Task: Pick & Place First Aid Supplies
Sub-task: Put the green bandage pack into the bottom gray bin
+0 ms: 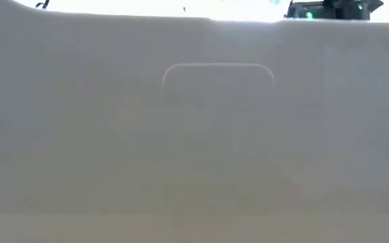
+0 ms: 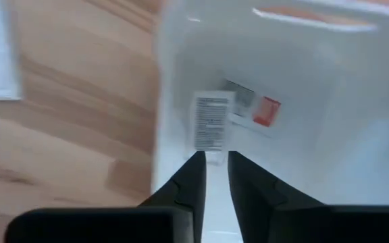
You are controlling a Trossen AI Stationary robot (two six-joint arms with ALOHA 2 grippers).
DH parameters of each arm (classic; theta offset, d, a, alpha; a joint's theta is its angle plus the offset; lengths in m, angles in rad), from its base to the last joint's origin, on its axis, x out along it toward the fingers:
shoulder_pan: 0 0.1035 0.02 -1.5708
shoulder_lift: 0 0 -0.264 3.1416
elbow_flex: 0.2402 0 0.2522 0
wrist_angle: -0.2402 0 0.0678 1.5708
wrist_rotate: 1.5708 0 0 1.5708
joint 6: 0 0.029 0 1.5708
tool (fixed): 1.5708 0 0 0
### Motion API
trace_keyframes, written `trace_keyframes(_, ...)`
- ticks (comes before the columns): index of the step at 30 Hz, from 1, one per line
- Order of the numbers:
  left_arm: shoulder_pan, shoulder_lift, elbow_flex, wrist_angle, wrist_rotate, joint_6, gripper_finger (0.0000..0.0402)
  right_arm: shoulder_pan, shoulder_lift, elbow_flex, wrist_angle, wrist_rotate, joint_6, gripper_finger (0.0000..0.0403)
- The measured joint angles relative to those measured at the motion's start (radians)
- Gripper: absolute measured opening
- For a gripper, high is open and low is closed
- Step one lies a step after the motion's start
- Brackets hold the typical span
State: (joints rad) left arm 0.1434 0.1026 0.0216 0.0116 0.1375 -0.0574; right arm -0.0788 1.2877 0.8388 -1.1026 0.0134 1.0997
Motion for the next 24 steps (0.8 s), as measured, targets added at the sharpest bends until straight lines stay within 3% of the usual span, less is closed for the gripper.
trace_keyframes(6,0.000,0.000,0.000,0.000,0.000,0.000,0.0120,0.006,0.000,0.140,0.063,0.070,-0.076,0.0064)
trace_keyframes(17,0.000,0.000,0.000,0.000,0.000,0.000,0.0120,0.029,0.000,0.166,0.424,0.542,-0.403,0.0064)
trace_keyframes(24,0.000,0.000,0.000,0.000,0.000,0.000,0.0120,0.019,0.000,0.160,0.450,0.546,-0.470,0.0058)
